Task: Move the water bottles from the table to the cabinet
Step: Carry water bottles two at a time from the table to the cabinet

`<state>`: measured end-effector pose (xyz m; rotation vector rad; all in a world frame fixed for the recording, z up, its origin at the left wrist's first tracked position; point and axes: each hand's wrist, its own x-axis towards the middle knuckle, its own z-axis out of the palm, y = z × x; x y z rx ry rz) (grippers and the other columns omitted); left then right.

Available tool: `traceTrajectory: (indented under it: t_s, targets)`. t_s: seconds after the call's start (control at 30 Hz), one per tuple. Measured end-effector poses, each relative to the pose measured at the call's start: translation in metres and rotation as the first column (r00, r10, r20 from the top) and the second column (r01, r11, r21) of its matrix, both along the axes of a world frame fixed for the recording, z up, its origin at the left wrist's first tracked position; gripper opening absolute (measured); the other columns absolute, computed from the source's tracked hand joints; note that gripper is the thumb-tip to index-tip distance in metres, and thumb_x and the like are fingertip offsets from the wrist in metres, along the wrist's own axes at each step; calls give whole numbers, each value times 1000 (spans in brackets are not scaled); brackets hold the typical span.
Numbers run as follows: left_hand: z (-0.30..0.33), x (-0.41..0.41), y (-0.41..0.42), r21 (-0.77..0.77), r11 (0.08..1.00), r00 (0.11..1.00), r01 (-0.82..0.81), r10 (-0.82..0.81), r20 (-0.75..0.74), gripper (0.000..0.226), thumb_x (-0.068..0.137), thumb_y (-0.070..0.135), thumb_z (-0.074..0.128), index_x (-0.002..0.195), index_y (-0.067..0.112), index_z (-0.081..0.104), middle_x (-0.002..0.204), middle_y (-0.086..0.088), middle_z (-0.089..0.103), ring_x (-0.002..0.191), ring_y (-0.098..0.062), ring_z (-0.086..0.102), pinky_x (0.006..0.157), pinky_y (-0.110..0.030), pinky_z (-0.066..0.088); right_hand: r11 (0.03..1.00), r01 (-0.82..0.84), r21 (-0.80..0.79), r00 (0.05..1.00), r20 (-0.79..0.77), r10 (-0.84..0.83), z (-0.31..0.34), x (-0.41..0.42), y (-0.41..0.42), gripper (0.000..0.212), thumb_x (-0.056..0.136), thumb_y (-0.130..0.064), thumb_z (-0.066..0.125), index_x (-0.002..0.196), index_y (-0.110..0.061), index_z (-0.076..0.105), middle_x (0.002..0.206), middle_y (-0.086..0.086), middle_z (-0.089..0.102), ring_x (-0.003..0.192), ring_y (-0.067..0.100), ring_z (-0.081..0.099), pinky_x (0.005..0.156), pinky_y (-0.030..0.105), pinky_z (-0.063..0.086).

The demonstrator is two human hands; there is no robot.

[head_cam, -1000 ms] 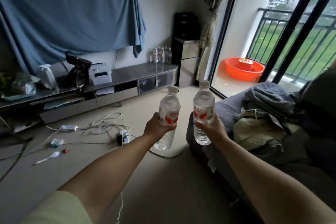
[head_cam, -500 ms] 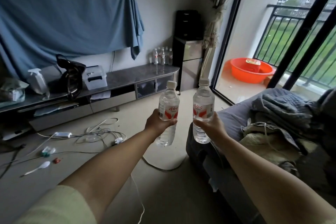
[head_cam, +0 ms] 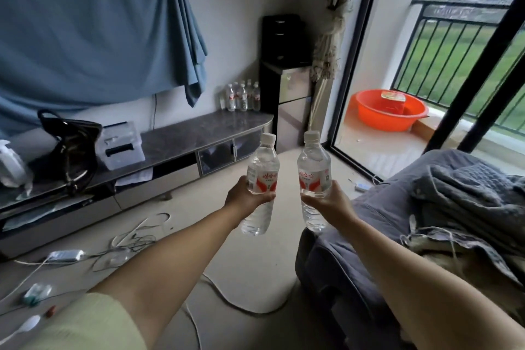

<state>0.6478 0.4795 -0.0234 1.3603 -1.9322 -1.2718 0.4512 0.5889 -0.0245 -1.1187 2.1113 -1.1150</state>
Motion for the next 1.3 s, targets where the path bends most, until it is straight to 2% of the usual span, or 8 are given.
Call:
traceTrajectory:
  t_s: [0.17,0.4,0.5,0.6,0.77,0.93,1.13,1.3]
  targets:
    - [-5,-31,-66,13,1000,1000,-1,1,-6,63,63,52,80,117,28,58,112,5,69,101,-19,64,94,-39,51,999,42,-8,998,48,-42,-1,-25,-60,60,72,-37,82,122,-13,58,110,6,70,101,23,66,92,42,54]
    - [-23,-82,-147,35,999,999,20,-21,41,68,59,57,80,118,31,56,113,8,67,101,-17,62,87,-31,47,1000,22,17,997,72,-23,-18,-78,-145,61,71,-38,82,121,-16,57,109,4,70,100,23,66,92,45,53]
    - [-25,-106,-188,20,1000,999,0,-1,48,70,54,56,81,115,32,57,111,8,68,100,-16,63,89,-33,49,1000,7,2,996,85,-7,-21,-106,-187,60,70,-38,82,120,-17,57,106,3,70,98,22,66,91,45,54]
    - [-21,-134,-235,6,1000,999,-30,29,24,63,53,52,82,109,31,62,104,8,70,97,-15,65,92,-38,52,1000,-6,-12,995,104,7,-18,-138,-235,55,69,-37,82,116,-18,59,101,0,71,94,19,68,89,43,55]
    - [-20,-170,-291,18,997,997,-80,80,-17,51,58,49,82,102,28,66,96,9,72,92,-13,67,85,-32,53,997,-30,-66,991,131,38,-11,-177,-299,48,68,-35,82,110,-22,62,94,-5,73,89,14,69,86,38,56]
    - [-25,-196,-341,42,997,998,-59,58,11,51,59,48,82,104,29,64,98,8,71,94,-13,66,87,-35,53,997,-50,-63,989,137,58,-15,-200,-356,40,68,-32,81,103,-23,65,89,-4,74,84,13,70,81,35,57]
    - [-38,-216,-428,86,995,998,-56,55,7,55,55,47,84,103,31,63,92,16,69,88,-6,65,71,-22,49,997,-51,-54,988,140,58,-29,-220,-449,28,68,-30,80,93,-26,67,82,-5,75,77,9,71,75,31,58]
    - [-42,-228,-529,108,993,999,-46,44,23,48,59,42,84,102,28,65,94,11,72,92,-13,67,83,-30,54,996,-37,-82,986,158,50,-31,-228,-546,19,71,-26,80,85,-27,67,75,-7,74,68,5,71,59,19,53]
